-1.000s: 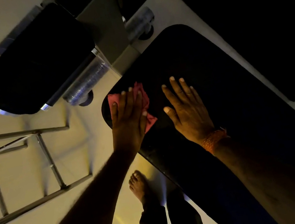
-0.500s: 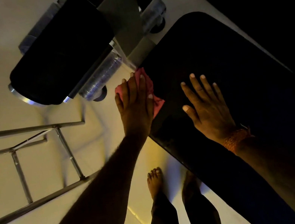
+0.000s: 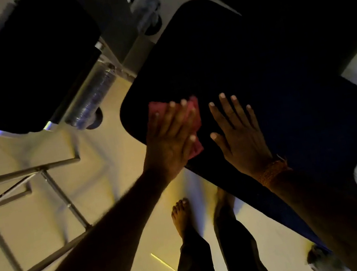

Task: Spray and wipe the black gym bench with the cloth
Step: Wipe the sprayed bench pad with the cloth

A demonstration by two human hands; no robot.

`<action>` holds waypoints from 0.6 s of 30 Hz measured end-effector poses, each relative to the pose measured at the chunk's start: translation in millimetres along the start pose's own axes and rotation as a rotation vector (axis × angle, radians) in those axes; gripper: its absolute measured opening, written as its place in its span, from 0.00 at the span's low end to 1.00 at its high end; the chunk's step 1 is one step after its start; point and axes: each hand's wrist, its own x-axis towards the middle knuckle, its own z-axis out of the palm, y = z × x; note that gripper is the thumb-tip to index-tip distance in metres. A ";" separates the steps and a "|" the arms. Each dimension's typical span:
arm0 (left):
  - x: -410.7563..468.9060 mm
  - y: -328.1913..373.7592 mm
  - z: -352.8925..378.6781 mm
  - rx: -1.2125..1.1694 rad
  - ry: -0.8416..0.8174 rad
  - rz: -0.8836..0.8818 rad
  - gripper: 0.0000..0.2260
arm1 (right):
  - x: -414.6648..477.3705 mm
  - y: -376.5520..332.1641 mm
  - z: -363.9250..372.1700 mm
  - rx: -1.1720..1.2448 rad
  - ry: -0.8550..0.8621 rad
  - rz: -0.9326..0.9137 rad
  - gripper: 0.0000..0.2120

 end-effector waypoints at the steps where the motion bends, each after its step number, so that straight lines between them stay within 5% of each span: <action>1: -8.0 3.1 0.2 0.007 -0.033 0.106 0.26 | -6.1 -0.1 0.6 0.011 0.007 0.035 0.31; 3: -5.6 -2.3 -2.1 0.038 -0.043 0.209 0.26 | -20.1 -0.3 2.6 0.020 0.021 0.113 0.31; 8: 18.7 8.8 -0.5 0.054 -0.030 0.083 0.25 | -54.2 2.5 8.7 0.042 0.033 0.254 0.31; 13: -2.0 18.3 1.4 0.067 -0.086 0.376 0.26 | -79.4 12.6 7.9 0.059 0.031 0.313 0.32; 18: 26.3 44.1 11.1 0.063 -0.028 0.136 0.26 | -97.6 29.6 12.5 0.068 0.066 0.372 0.31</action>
